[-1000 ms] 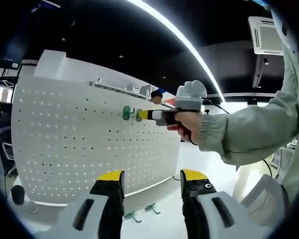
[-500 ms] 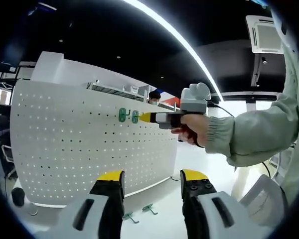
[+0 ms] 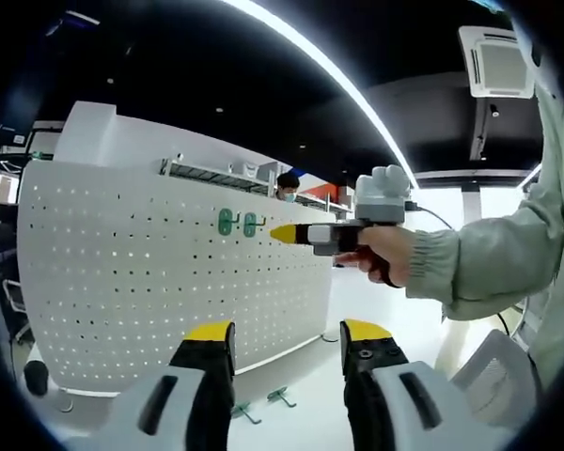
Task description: Insert the hook assembly into the mounting plate slot until the hook locks in place.
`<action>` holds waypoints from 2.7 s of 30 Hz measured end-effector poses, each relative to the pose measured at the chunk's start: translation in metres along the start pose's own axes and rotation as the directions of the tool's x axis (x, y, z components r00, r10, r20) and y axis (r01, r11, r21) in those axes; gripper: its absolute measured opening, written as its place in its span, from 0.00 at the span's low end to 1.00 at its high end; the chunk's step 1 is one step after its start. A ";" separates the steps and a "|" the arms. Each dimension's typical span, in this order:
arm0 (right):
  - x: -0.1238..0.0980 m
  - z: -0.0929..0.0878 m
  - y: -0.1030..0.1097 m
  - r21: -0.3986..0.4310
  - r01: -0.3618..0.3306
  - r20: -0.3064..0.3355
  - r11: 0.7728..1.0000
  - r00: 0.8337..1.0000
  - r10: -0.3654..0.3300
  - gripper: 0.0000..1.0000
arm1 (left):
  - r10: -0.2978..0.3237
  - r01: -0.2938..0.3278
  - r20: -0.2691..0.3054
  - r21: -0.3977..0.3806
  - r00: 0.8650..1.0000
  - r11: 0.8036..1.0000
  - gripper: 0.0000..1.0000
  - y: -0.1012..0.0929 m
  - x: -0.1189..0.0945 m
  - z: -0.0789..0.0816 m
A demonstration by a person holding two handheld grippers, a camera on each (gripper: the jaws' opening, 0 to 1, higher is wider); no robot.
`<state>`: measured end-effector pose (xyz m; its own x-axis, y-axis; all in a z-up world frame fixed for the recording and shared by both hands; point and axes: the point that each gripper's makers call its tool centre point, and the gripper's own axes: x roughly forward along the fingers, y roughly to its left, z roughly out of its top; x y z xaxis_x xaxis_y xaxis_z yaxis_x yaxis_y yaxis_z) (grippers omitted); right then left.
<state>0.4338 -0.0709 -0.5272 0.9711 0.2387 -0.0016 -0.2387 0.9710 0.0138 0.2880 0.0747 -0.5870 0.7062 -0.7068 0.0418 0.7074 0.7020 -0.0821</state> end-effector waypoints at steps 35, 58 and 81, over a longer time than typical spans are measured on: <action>-0.066 -0.019 -0.003 0.011 -0.034 -0.019 0.999 0.999 0.034 0.43 | -0.025 0.025 -0.008 0.044 1.000 0.999 0.46 -0.015 0.004 0.010; -0.114 -0.058 0.032 0.035 -0.132 -0.081 0.991 0.988 0.135 0.51 | 0.018 -0.017 -0.017 0.043 1.000 0.999 0.46 0.002 -0.001 0.007; -0.146 -0.087 0.047 0.025 -0.187 -0.079 0.982 0.979 0.188 0.53 | 0.029 -0.026 -0.075 0.040 0.997 0.999 0.46 0.004 -0.012 -0.015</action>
<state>0.2805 -0.0585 -0.6128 0.9053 0.4175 -0.0782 -0.4157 0.9087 0.0387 0.2821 0.0847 -0.6023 0.7223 -0.6907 -0.0355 0.6894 0.7231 -0.0428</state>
